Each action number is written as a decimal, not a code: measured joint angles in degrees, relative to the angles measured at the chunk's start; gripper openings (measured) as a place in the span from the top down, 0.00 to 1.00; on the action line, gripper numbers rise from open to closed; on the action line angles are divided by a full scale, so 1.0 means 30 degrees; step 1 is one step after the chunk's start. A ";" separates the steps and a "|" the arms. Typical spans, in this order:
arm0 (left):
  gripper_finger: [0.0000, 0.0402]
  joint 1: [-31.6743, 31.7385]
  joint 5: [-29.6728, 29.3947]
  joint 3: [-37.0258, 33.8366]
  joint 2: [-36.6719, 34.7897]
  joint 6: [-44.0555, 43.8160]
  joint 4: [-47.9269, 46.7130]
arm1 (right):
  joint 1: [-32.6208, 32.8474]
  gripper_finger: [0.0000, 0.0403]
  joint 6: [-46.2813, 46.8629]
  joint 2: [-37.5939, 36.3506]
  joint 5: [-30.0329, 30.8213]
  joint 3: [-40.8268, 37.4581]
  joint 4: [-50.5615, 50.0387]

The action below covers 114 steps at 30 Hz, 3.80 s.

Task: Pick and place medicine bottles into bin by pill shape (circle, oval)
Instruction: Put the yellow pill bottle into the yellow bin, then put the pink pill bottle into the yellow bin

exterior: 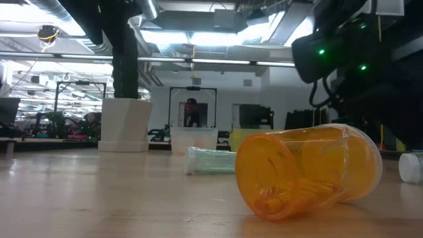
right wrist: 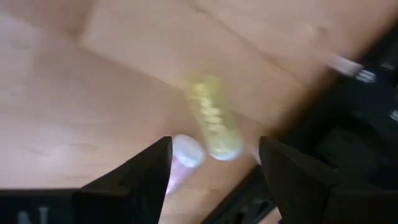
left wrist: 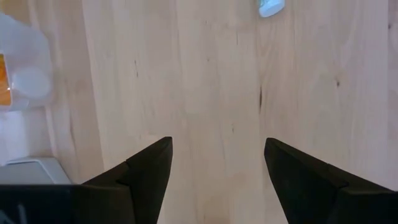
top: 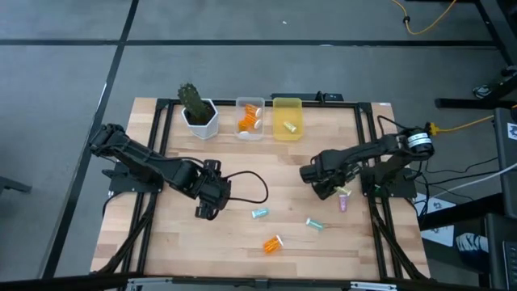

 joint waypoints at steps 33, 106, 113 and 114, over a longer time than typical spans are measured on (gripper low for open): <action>0.38 0.0050 -0.0721 -0.0015 0.0007 -0.0022 0.0015 | -0.0942 0.71 -0.5036 0.0832 -0.0274 -0.2020 0.3980; 0.38 0.0000 -0.1064 -0.0015 0.0015 -0.2457 0.1167 | 0.4969 0.52 0.5207 -0.5914 0.4696 0.1000 -0.0185; 0.38 0.0000 -0.1078 -0.0015 0.0015 -0.2484 0.1173 | 0.8010 0.52 1.2057 -0.5352 0.4528 -0.0284 0.0437; 0.38 0.0000 -0.1078 -0.0015 0.0015 -0.2484 0.1173 | 0.8427 0.52 1.2884 -0.5202 0.4481 -0.0285 0.0424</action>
